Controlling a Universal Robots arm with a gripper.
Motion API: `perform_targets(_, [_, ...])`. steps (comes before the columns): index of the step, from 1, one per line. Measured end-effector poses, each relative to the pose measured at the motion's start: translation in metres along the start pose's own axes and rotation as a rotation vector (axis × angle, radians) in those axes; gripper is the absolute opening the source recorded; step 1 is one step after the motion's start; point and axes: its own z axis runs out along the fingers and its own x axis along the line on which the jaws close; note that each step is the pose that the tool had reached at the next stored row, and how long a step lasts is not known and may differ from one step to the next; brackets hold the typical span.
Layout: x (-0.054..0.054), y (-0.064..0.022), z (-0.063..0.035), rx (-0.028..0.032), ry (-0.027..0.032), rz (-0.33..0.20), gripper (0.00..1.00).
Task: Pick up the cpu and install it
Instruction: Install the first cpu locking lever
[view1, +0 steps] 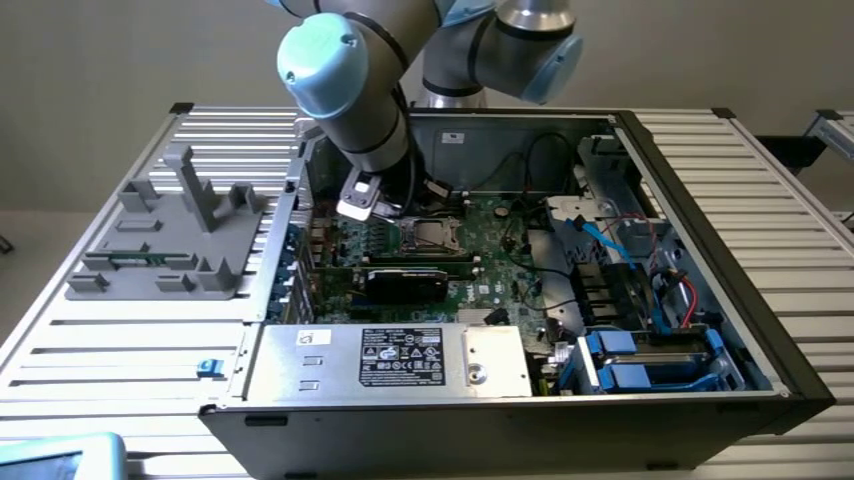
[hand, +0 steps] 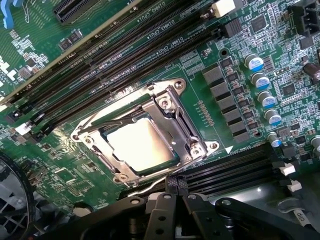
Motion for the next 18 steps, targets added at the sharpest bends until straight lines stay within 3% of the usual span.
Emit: perform_targets(18, [0.011, -0.0038, 0.0038, 0.0001, 0.0006, 0.001, 0.11])
